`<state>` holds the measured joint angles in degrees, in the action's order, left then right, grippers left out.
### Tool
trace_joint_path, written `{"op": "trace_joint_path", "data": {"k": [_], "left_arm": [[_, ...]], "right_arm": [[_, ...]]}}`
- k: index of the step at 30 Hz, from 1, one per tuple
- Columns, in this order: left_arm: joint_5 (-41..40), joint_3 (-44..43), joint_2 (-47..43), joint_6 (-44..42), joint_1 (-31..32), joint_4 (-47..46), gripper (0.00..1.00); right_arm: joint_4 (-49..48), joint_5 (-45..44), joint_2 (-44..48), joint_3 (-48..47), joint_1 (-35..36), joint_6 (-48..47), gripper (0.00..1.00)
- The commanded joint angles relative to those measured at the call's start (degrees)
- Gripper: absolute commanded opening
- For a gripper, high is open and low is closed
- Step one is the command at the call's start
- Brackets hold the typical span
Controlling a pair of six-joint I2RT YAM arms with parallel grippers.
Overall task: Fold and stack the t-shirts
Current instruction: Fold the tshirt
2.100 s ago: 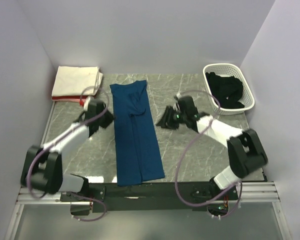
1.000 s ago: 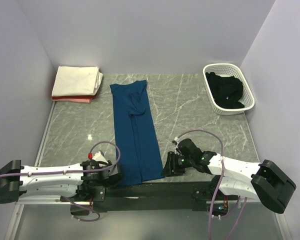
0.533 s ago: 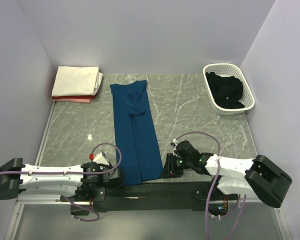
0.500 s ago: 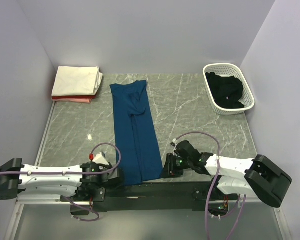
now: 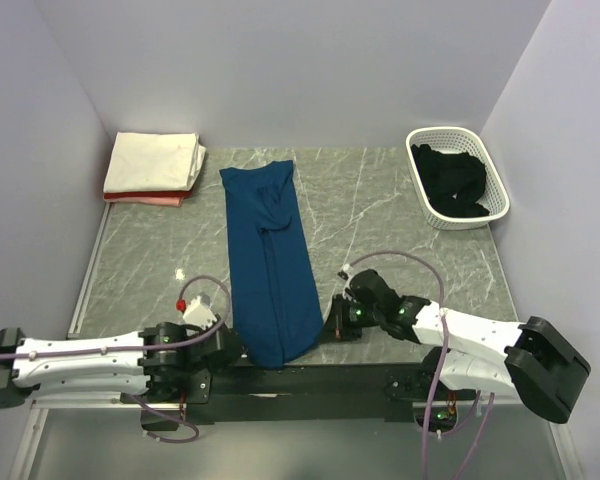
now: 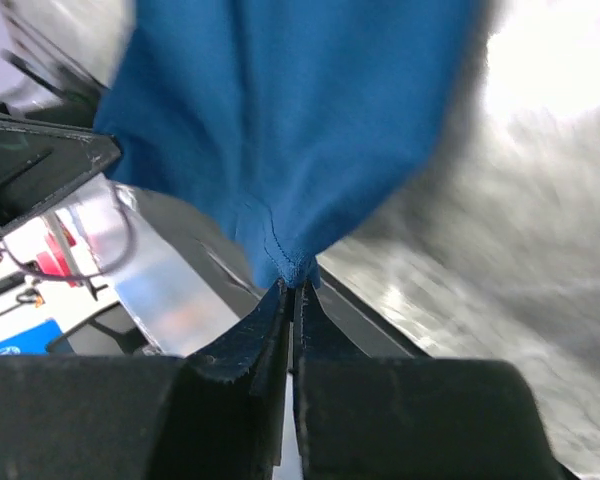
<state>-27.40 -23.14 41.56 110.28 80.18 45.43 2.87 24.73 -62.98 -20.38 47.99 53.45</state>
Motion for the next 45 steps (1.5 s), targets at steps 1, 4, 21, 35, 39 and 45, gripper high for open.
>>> {"op": "trace_joint_path", "data": {"k": [1, 4, 21, 35, 39, 45], "left_arm": [[-6.53, -4.55, -2.8, -8.74, -5.35, -2.35, 0.0], [-2.24, -6.82, -1.32, -22.79, -16.14, -8.94, 0.0], [18.95, -18.42, 27.05, -54.64, -56.0, -34.79, 0.0], [25.99, -24.58, 41.4, -57.1, -65.33, -41.82, 0.0], [26.87, -26.52, 43.78, -57.72, -66.91, -42.61, 0.01], [29.59, -29.6, 47.47, -58.25, -67.7, -42.97, 0.01]], "right_arm": [[3.01, -1.44, 0.06, -6.41, -2.1, -3.26, 0.03], [3.1, -0.04, -2.4, -10.37, -5.52, -4.84, 0.01], [4.33, -0.74, -34.98, -43.67, -17.48, -10.65, 0.0], [4.77, 2.16, -50.48, -58.62, -21.7, -10.3, 0.0], [4.07, 2.95, -52.06, -59.07, -22.76, -9.95, 0.0], [2.22, 4.09, -53.73, -59.42, -24.08, -9.07, 0.0]]}}
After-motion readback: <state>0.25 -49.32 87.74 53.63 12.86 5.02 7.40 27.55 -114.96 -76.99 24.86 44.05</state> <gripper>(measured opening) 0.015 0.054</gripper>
